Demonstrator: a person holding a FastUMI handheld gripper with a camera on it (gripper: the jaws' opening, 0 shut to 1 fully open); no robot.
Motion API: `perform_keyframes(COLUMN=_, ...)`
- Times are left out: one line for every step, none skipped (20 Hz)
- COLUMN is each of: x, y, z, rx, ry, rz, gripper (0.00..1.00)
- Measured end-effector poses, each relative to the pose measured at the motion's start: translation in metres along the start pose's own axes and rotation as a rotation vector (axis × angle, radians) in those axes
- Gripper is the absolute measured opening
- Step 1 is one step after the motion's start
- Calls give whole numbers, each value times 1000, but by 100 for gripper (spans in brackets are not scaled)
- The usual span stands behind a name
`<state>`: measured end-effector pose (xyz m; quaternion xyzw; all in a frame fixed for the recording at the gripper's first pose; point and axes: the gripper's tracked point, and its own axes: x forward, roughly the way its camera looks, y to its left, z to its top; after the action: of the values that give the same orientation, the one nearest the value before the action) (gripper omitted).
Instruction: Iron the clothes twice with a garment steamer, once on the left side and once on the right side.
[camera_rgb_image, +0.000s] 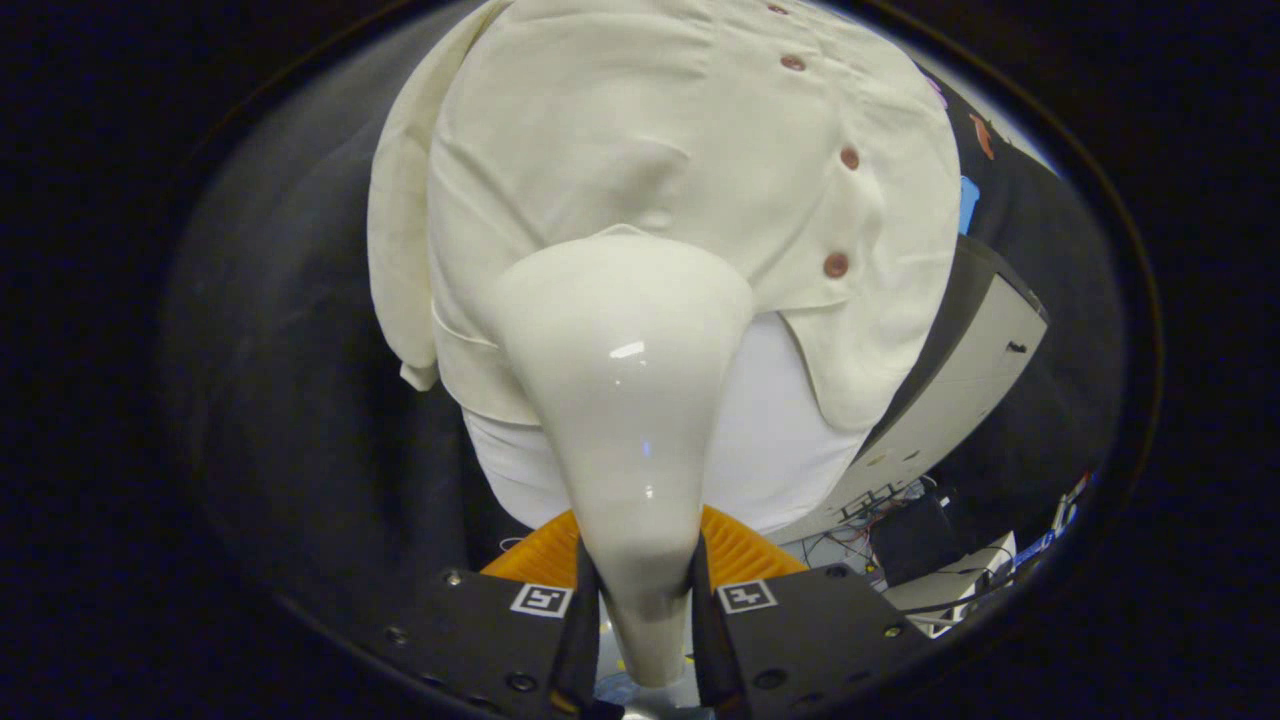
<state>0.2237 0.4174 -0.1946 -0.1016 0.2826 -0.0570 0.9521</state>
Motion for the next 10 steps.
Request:
perform_keyframes(x=-8, y=-2, z=5, rx=3, ry=-7, rz=-1, gripper=39)
perform_keyframes(x=-18, y=-5, z=15, rx=11, ry=-26, rz=2, gripper=39)
perform_keyframes(x=-29, y=-10, z=24, rx=23, ry=-42, rz=0, gripper=39)
perform_keyframes(x=-40, y=-17, z=35, rx=39, ry=-69, rz=-3, gripper=38)
perform_keyframes(x=-48, y=-24, z=48, rx=62, ry=-100, rz=-11, gripper=38)
perform_keyframes(x=-55, y=-35, z=61, rx=91, ry=-124, rz=-26, gripper=38)
perform_keyframes(x=-65, y=-44, z=74, rx=117, ry=-150, rz=-36, gripper=38)
perform_keyframes(x=-74, y=-52, z=86, rx=134, ry=-168, rz=-33, gripper=38)
perform_keyframes(x=-84, y=-57, z=95, rx=144, ry=-184, rz=-30, gripper=38)
perform_keyframes(x=-96, y=-64, z=108, rx=153, ry=-200, rz=-30, gripper=38)
